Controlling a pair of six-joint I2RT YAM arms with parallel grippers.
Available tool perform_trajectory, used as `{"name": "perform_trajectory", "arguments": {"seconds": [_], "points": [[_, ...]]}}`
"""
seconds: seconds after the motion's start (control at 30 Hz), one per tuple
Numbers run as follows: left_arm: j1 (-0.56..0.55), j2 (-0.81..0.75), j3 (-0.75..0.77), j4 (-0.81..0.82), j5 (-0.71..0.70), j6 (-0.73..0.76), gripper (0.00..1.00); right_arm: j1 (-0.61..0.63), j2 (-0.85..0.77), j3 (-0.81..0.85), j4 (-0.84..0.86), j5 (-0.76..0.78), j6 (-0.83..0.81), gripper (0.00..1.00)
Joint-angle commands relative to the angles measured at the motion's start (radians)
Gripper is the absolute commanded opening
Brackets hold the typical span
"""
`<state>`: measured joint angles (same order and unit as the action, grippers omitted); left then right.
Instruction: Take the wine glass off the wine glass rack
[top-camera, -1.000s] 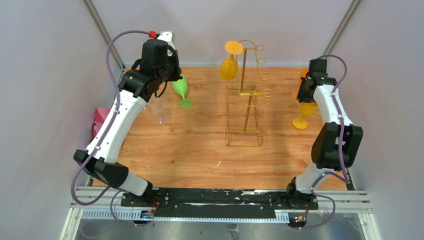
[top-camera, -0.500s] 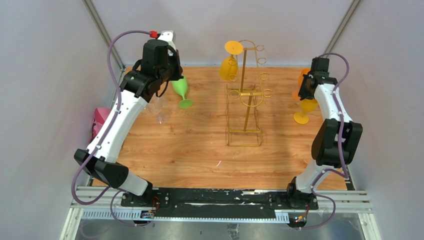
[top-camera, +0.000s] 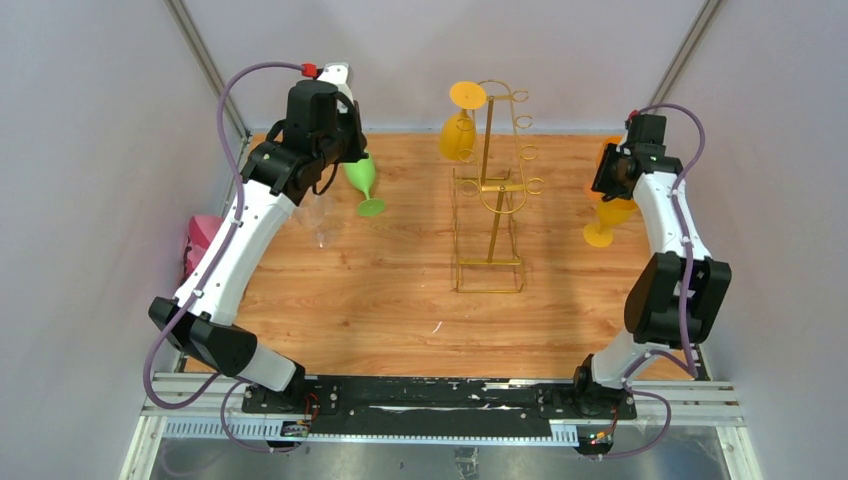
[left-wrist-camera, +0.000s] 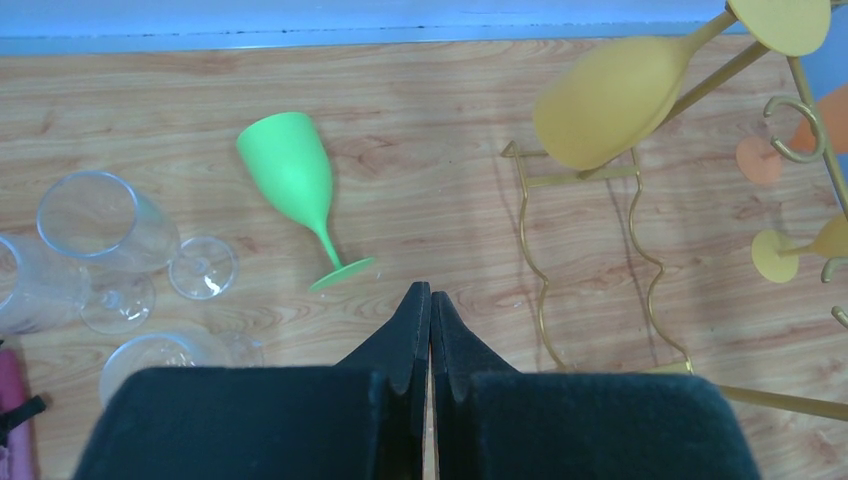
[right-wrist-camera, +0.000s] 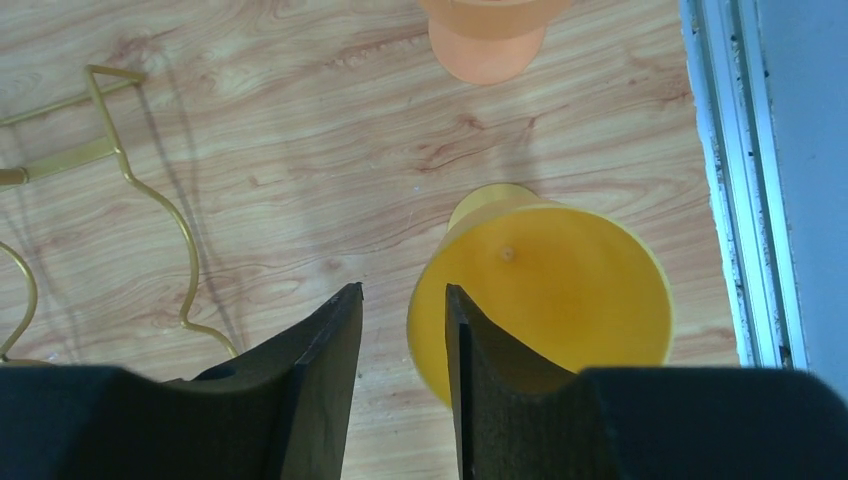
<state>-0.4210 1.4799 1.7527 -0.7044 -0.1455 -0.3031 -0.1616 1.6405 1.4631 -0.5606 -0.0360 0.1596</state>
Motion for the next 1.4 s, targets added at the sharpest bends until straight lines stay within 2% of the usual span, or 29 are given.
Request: {"name": "perform_trajectory", "arguments": {"seconds": [0.0, 0.2, 0.3, 0.37, 0.47, 0.57, 0.67, 0.7, 0.73, 0.9, 1.0, 1.17, 1.37], "points": [[-0.001, -0.02, -0.013, 0.02, 0.005, 0.003, 0.03, -0.012, -0.056, 0.024, -0.053, -0.007, 0.0, 0.42], [-0.001, -0.001, 0.007, 0.02, 0.02, 0.001, 0.04, -0.005, -0.136, 0.056, -0.085, 0.009, 0.01, 0.43], [-0.001, 0.017, 0.022, 0.036, 0.072, -0.011, 0.06, 0.002, -0.213, 0.085, -0.106, 0.033, 0.015, 0.43], [0.0, 0.035, 0.014, 0.097, 0.163, -0.018, 0.13, 0.004, -0.281, 0.081, -0.096, 0.034, 0.025, 0.43], [0.021, 0.099, 0.025, 0.208, 0.435, -0.069, 0.18, 0.007, -0.392, 0.045, -0.045, 0.026, 0.045, 0.43], [0.082, 0.19, 0.027, 0.441, 0.731, -0.28, 0.2, 0.01, -0.486, 0.012, -0.001, -0.014, 0.057, 0.44], [0.113, 0.29, 0.039, 0.71, 0.879, -0.49, 0.22, 0.013, -0.535, 0.012, 0.006, -0.068, 0.067, 0.45], [0.12, 0.329, 0.051, 0.849, 0.92, -0.584, 0.23, 0.014, -0.546, 0.014, 0.005, -0.084, 0.065, 0.45], [0.124, 0.369, 0.061, 0.902, 0.955, -0.667, 0.24, 0.016, -0.552, 0.015, 0.005, -0.093, 0.065, 0.45], [0.122, 0.531, 0.2, 1.058, 0.985, -0.869, 0.26, 0.018, -0.573, 0.009, 0.019, -0.11, 0.062, 0.45], [0.122, 0.606, 0.298, 1.073, 0.99, -0.934, 0.27, 0.019, -0.578, -0.008, 0.036, -0.134, 0.069, 0.44], [0.121, 0.669, 0.381, 1.074, 0.987, -0.979, 0.29, 0.019, -0.575, -0.021, 0.051, -0.143, 0.07, 0.44], [0.122, 0.675, 0.362, 1.074, 0.997, -0.984, 0.3, 0.019, -0.576, -0.021, 0.058, -0.151, 0.07, 0.44]]}}
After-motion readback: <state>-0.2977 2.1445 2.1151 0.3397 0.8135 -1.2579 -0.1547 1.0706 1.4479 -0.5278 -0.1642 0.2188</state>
